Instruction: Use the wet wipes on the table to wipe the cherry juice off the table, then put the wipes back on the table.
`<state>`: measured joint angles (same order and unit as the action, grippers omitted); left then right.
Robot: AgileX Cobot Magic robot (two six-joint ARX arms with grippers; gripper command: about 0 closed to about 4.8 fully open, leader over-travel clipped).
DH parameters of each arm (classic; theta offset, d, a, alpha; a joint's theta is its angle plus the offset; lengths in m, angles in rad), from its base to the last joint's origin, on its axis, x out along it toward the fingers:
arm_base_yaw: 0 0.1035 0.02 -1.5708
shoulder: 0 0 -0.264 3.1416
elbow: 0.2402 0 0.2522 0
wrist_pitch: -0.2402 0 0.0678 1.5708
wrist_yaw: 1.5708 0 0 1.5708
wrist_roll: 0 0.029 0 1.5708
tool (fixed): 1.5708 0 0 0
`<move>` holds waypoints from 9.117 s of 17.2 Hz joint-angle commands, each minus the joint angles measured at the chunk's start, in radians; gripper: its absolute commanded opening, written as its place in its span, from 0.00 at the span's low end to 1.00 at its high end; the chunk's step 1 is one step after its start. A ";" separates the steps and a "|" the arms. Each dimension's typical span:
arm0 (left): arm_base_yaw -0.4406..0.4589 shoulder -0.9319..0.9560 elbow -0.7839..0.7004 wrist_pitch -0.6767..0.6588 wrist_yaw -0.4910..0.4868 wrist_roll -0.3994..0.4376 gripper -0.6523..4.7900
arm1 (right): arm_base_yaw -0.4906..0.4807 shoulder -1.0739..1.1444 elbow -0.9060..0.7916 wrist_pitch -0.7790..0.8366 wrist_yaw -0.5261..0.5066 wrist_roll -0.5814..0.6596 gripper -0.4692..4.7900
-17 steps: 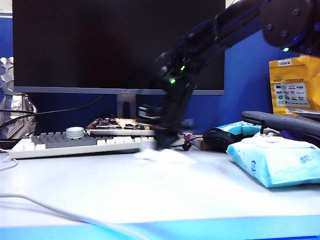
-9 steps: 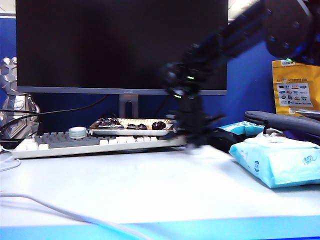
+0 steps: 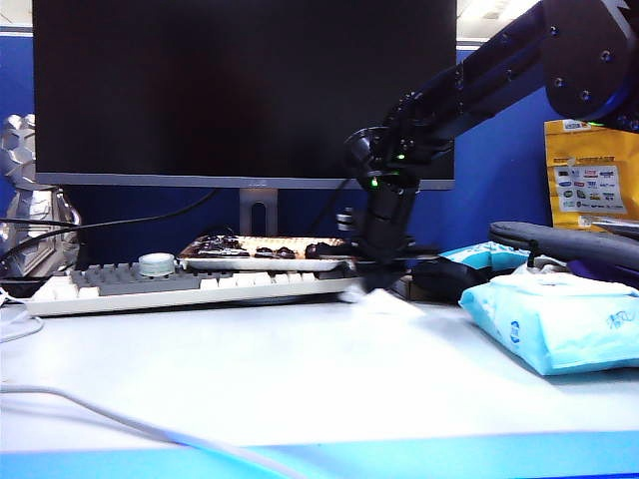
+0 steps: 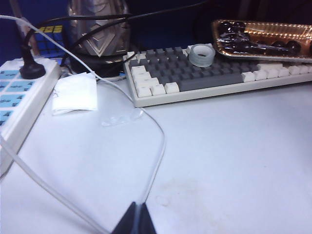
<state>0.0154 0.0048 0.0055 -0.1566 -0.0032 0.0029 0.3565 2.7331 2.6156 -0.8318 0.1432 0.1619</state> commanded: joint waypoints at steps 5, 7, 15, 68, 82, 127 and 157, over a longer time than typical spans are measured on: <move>0.000 -0.003 0.000 -0.013 0.004 -0.003 0.11 | -0.067 0.029 -0.014 -0.022 -0.137 -0.035 0.08; 0.000 -0.003 0.000 -0.013 0.004 -0.003 0.11 | -0.053 0.029 -0.014 -0.016 -0.303 -0.036 0.08; 0.000 -0.003 0.000 -0.013 0.003 -0.003 0.11 | -0.045 0.022 -0.014 -0.224 0.014 -0.093 0.08; 0.000 -0.003 0.000 -0.013 0.003 -0.003 0.11 | 0.072 0.007 -0.002 -0.547 -0.209 -0.184 0.08; 0.000 -0.003 0.000 -0.013 0.003 -0.003 0.11 | 0.152 -0.501 -0.002 -0.547 -0.172 -0.165 0.08; -0.096 -0.003 0.001 -0.014 -0.011 -0.003 0.11 | 0.270 -0.591 -1.037 0.018 -0.211 -0.235 0.08; -0.096 -0.003 0.001 -0.014 -0.012 -0.003 0.11 | 0.246 -0.568 -1.035 0.058 -0.638 -0.253 0.08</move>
<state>-0.0803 0.0048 0.0059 -0.1574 -0.0143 0.0029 0.5762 2.1490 1.5936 -0.6861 -0.4149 -0.0563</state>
